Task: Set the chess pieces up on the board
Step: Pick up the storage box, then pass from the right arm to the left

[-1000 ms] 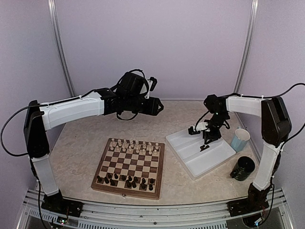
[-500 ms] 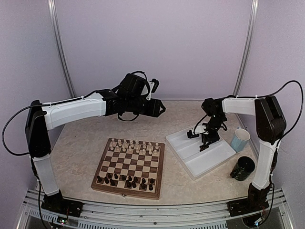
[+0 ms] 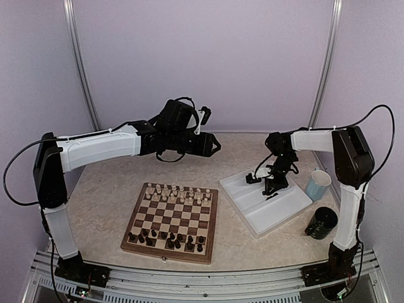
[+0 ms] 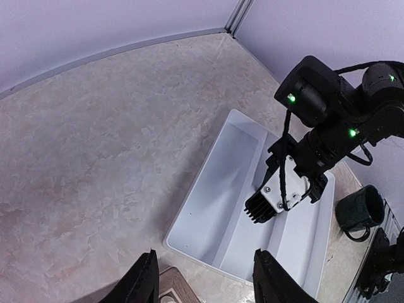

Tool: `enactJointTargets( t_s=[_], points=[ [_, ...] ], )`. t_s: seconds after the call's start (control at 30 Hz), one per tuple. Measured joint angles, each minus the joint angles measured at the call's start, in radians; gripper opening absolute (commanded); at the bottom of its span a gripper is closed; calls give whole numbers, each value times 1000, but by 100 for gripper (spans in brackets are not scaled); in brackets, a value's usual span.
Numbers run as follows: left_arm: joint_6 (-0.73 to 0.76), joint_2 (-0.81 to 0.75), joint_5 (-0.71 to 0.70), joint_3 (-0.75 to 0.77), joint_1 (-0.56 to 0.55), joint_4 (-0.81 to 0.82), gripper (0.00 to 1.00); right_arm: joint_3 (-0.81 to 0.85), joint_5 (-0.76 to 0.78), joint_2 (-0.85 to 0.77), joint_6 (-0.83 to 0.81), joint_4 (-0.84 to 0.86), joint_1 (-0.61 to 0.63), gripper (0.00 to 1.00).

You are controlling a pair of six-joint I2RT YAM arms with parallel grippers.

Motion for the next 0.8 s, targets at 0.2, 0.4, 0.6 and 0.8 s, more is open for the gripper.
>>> enactJointTargets(
  t_s=[0.2,0.4,0.6,0.8],
  points=[
    [-31,0,5,-48,0,34,51,5,-39,-2,31,-15,0,9],
    [-119,0,43,-73,7,83,50,142,-151,-46,99,-71,0,9],
    [-217,31,198,-99,27,243,45,290,-295,-121,184,-80,20,9],
    [-296,114,325,-98,26,359,42,330,-357,-135,233,-84,97,9]
  ],
)
